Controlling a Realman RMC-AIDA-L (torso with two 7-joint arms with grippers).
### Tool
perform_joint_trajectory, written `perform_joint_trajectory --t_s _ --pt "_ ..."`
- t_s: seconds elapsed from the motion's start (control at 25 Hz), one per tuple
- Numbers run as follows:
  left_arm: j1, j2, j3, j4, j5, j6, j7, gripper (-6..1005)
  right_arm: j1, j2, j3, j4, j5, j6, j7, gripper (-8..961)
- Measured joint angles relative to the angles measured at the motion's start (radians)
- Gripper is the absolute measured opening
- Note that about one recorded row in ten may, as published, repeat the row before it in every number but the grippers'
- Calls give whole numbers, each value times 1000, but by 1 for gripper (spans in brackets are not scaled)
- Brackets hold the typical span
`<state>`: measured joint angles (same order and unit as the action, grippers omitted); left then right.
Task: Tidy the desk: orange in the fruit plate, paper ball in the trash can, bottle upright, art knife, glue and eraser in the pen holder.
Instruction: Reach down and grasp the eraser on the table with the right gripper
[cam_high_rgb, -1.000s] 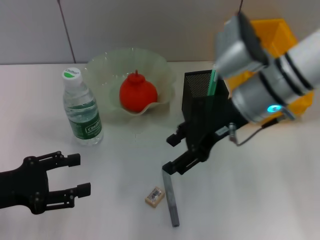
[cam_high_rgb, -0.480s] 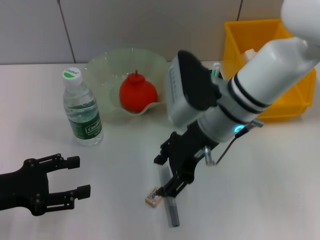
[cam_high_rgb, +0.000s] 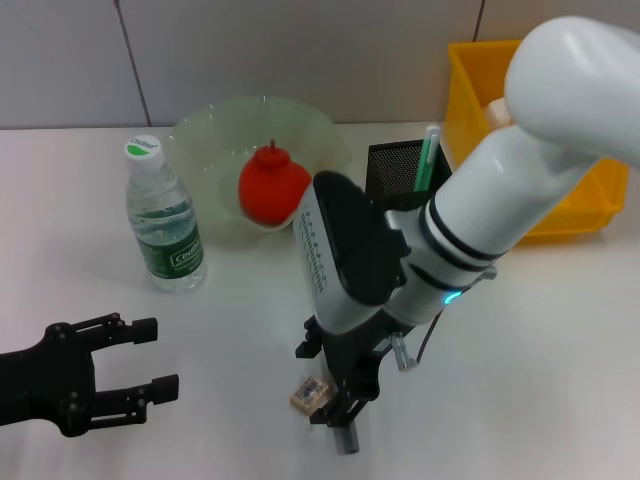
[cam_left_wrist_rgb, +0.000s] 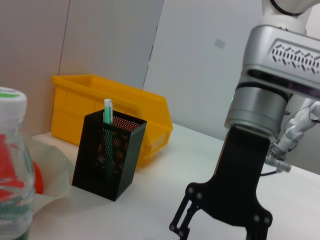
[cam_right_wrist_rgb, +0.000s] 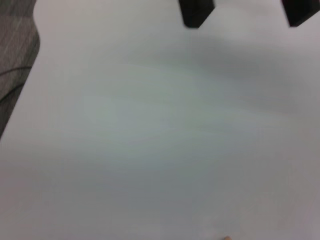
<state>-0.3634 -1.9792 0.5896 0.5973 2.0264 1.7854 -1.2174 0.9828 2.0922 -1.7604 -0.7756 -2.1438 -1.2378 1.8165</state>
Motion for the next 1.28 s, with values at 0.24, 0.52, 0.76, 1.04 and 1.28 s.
perform_joint_trajectory --t_s 0.24,0.52,0.76,1.04,1.28 --pt "5 0 -3 -1 0 0 -1 811 -3 0 -76 -3 25 51 -2 759" --pt "6 0 -7 -1 0 2 -2 811 -3 0 -92 -4 26 66 -3 746" --pt "6 0 -8 0 0 6 -11 811 -3 0 -96 -2 25 70 -4 548" --pt "1 0 -8 1 -1 8 -16 811 -3 0 -113 -1 22 79 -14 464" --pt "-3 0 -8 0 -2 7 -27 811 -3 0 -121 -3 24 81 -29 446"
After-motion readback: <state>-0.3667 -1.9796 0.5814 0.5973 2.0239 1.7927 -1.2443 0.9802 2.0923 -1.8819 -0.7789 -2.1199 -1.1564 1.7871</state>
